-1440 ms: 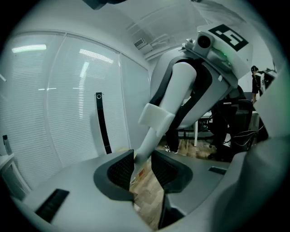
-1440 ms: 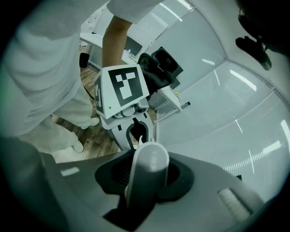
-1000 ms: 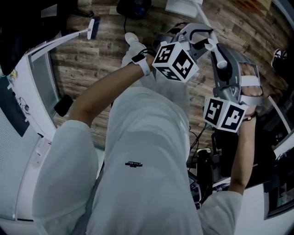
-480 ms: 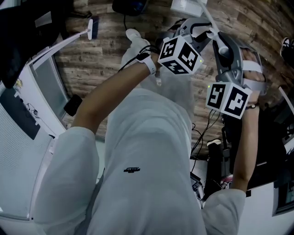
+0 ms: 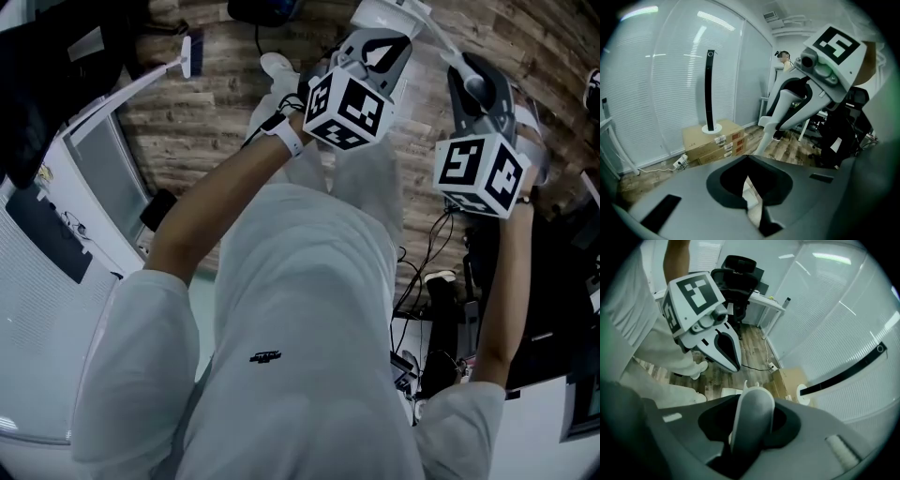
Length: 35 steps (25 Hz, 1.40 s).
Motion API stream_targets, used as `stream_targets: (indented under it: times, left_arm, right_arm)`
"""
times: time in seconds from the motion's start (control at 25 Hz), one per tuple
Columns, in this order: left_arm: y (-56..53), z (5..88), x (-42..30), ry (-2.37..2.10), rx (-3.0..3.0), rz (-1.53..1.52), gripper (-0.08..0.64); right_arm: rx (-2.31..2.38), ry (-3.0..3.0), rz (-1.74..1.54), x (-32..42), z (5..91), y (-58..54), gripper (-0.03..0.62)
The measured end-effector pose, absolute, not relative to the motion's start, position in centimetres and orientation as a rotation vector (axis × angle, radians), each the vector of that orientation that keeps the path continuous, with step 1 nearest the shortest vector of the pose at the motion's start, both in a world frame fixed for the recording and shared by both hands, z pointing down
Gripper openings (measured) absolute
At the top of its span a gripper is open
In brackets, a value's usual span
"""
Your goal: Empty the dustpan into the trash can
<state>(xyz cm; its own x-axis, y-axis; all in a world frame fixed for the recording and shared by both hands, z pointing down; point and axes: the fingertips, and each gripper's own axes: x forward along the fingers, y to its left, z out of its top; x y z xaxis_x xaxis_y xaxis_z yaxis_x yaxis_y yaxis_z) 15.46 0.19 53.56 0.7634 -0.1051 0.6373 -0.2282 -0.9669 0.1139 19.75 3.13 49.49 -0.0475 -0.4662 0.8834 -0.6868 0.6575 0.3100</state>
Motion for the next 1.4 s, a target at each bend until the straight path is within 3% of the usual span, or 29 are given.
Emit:
stream_targets:
  times: [1.0,1.2,1.28,1.4]
  left_arm:
    - [-1.2,53.9,10.0,-0.447,2.599,0.976,0.007]
    - [-0.8,54.0,9.6,-0.453,2.596,0.979,0.007]
    - [-0.6,53.8,9.8,-0.452,2.598,0.976,0.007]
    - [-0.5,53.5,9.8,-0.453,2.604,0.971,0.007]
  right_arm:
    - [1.058,-1.615,0.591,26.5,53.7,0.7,0.126]
    - [1.024,-1.602,0.605,26.5,54.2,0.9,0.198]
    - [1.004,-1.597,0.602,26.3,54.5,1.3,0.255]
    - [1.005,-1.609,0.615,25.9,54.4,1.7,0.265]
